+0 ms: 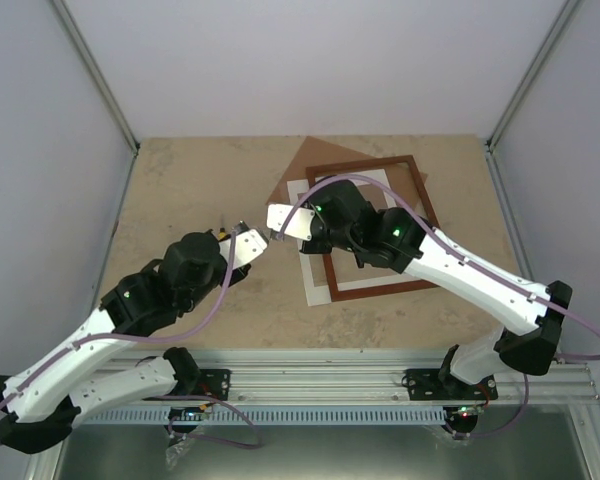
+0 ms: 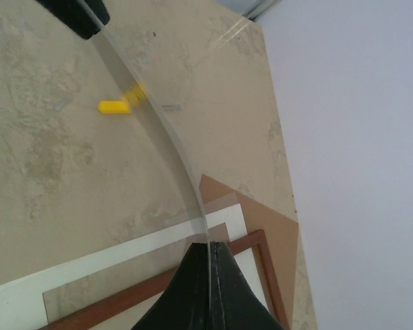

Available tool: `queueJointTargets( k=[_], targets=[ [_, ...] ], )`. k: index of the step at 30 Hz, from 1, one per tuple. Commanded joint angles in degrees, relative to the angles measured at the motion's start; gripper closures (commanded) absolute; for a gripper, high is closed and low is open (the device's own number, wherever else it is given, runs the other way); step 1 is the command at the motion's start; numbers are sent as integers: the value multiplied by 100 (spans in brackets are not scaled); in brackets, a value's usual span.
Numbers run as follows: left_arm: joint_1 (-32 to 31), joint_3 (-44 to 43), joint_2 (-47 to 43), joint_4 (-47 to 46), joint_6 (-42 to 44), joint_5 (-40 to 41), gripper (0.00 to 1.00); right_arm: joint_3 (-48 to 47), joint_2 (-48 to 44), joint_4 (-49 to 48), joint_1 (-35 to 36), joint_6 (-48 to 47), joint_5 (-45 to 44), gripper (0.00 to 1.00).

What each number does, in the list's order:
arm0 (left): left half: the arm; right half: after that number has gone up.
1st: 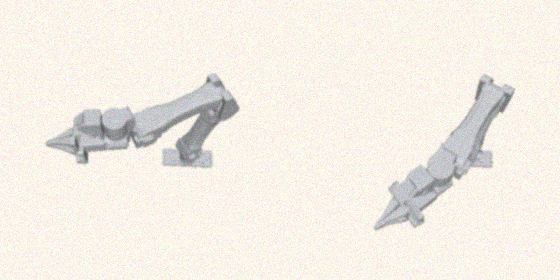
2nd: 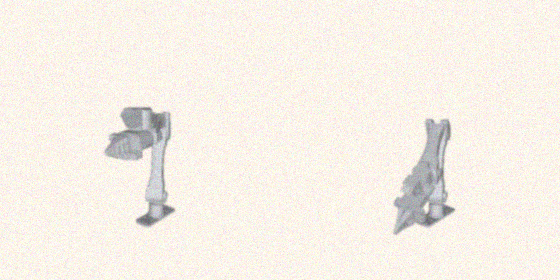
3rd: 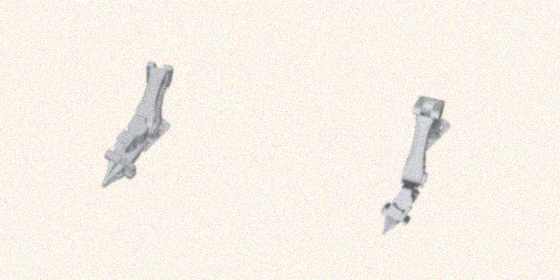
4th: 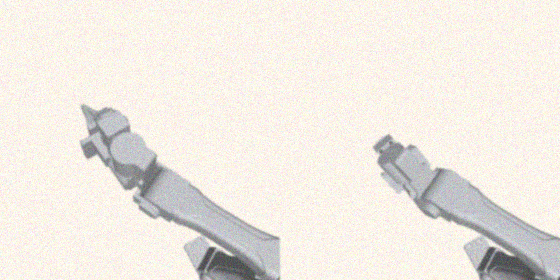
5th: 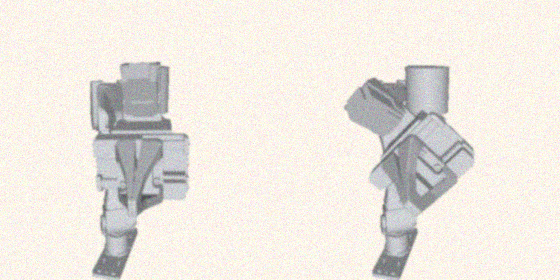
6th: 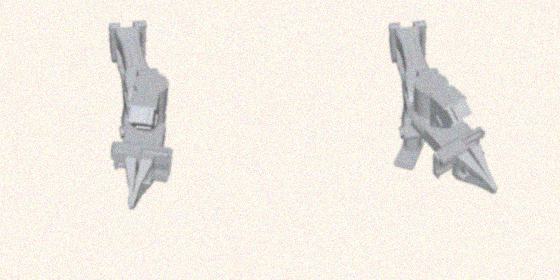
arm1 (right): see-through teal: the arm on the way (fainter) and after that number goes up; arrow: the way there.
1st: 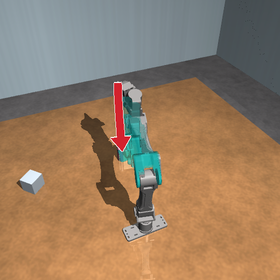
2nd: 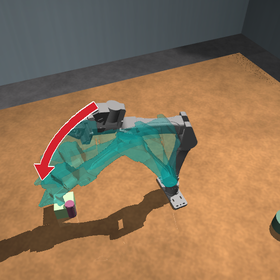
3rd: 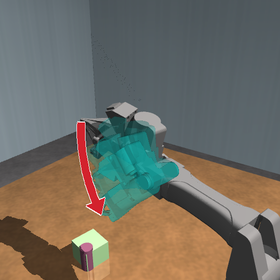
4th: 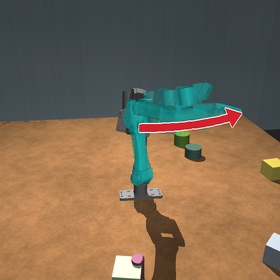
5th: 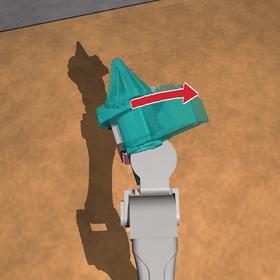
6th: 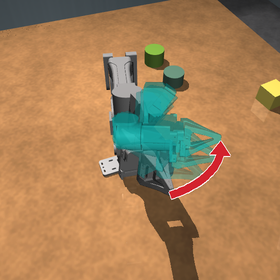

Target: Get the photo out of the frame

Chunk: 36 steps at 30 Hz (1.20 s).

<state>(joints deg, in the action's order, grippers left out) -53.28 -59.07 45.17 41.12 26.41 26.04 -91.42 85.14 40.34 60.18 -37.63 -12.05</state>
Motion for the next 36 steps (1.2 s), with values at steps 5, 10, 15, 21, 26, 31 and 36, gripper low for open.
queueJointTargets(
  k=[5,10,15,21,26,31,36],
  targets=[
    [-42,92,-456,-509,5,425,79,-365,61,288,-21,328,62,100],
    [-42,298,-655,-1034,-68,1126,49,-823,316,398,-24,872,-131,100],
    [37,450,-784,-1814,-138,2158,34,-1218,652,341,-24,1666,-40,100],
    [652,823,-1551,-3260,-463,2682,18,-1515,966,344,-218,2541,125,100],
    [863,1170,-2076,-3851,-491,2566,14,-1798,1112,440,-648,3160,997,100],
    [1117,1204,-1930,-3721,-819,2623,13,-1664,1092,166,-1300,4004,2142,100],
    [1634,1101,-1711,-3392,-1696,2079,9,-856,784,-359,-2086,4800,3364,100]
  ],
)
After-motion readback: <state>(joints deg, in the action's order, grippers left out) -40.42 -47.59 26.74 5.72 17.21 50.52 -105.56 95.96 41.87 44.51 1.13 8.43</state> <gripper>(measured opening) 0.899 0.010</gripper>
